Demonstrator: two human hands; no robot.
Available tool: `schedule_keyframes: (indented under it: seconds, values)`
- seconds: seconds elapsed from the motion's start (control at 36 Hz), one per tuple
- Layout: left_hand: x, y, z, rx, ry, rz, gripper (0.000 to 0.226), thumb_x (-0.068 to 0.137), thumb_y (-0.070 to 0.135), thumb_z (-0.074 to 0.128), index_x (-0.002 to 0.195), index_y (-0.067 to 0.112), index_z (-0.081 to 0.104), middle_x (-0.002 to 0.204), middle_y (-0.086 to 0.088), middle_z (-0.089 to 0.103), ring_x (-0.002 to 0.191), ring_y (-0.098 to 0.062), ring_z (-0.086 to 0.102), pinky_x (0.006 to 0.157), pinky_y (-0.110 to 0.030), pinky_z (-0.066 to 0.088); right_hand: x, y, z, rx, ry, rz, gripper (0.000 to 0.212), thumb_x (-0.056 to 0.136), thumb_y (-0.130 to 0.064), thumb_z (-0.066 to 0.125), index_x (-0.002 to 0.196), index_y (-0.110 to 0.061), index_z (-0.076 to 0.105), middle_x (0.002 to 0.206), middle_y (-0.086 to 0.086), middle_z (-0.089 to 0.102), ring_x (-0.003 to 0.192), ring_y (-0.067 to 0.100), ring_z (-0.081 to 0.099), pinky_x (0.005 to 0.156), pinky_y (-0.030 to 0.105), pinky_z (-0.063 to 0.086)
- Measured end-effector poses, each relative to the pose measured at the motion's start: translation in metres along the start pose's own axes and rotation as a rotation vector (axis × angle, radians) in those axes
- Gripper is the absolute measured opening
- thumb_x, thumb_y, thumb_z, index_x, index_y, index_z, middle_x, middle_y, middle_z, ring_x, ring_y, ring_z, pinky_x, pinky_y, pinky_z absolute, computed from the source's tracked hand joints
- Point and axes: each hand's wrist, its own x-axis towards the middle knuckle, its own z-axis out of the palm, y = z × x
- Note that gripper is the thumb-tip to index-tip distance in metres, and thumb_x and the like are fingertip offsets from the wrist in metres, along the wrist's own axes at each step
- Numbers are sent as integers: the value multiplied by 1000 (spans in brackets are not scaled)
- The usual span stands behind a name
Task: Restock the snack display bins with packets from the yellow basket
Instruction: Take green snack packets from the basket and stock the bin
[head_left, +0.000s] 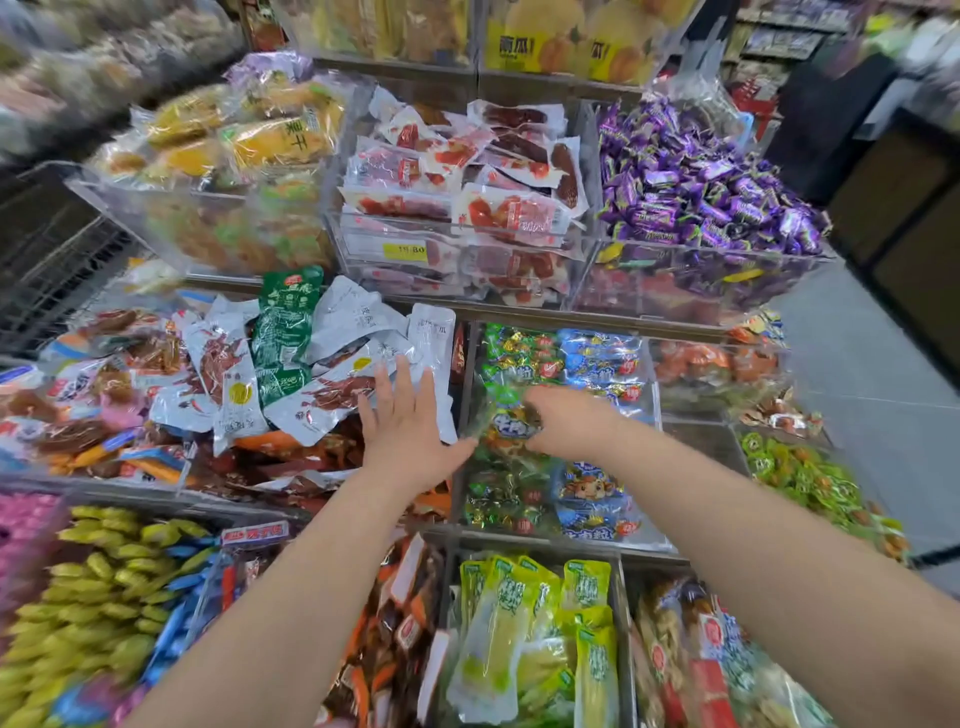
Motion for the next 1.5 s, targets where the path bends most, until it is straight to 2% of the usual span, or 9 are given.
schedule_keyframes:
  seconds: [0.08,0.25,0.36,0.44,0.53,0.81,1.22,1.39,1.5]
  values:
    - [6,-2,13,107,-145,-12,113,78,79,44,152,18,-16,157,-17,-26,143,-37,-25,111,-63,-9,18,-7,8,-166,54,31,50,84,-9,54,132,-8,41,122,12,45,119,31,42,87,39,44]
    - [4,-6,18,117,-120,7,108,81,70,50,152,22,-16,157,-15,-27,145,-34,-23,113,-60,-9,26,-21,23,-455,-28,52,35,83,-11,52,119,-10,52,134,14,29,124,34,29,99,43,34]
    - [2,-5,17,116,-102,13,103,84,67,48,153,22,-14,157,-15,-25,145,-33,-23,113,-59,-9,25,-18,41,-403,206,31,62,83,-13,52,138,-12,23,141,16,18,132,36,20,110,46,22]
    - [1,-5,17,113,-98,17,101,85,66,46,153,21,-14,157,-15,-25,145,-33,-23,113,-59,-9,22,-13,58,-357,229,97,86,90,-19,50,148,-17,-13,154,20,-5,143,39,-6,116,50,0]
    - [1,-5,20,114,-74,21,100,85,66,46,153,21,-13,157,-16,-25,145,-34,-23,114,-59,-8,24,-10,75,-391,200,137,98,92,-34,54,144,-11,-26,154,25,-10,142,42,-10,114,51,-6]
    - [1,-4,25,154,-32,16,100,83,69,43,153,21,-10,158,-16,-22,146,-35,-20,113,-61,-7,72,15,57,-490,80,-68,126,71,-70,60,143,-15,-27,155,3,-24,143,25,-20,110,42,-18]
    - [4,-3,23,187,-86,-2,110,79,73,50,152,22,-14,157,-15,-25,145,-35,-22,112,-61,-8,62,9,54,-488,68,-53,103,83,-74,35,146,-15,-22,155,4,-24,143,25,-21,116,46,-11]
    - [0,-3,8,-27,-74,-3,90,82,60,59,154,28,14,162,-11,-9,148,-30,-12,116,-55,-1,39,-1,48,-465,148,-87,99,87,-67,38,147,-13,-19,156,7,-20,142,29,-22,114,49,-11]
    - [-15,6,0,-414,65,17,54,84,32,69,135,19,53,148,-9,42,135,-23,40,107,-33,34,3,4,51,-268,297,-183,87,92,-48,48,150,-14,-7,159,5,-9,144,26,-15,115,44,-12]
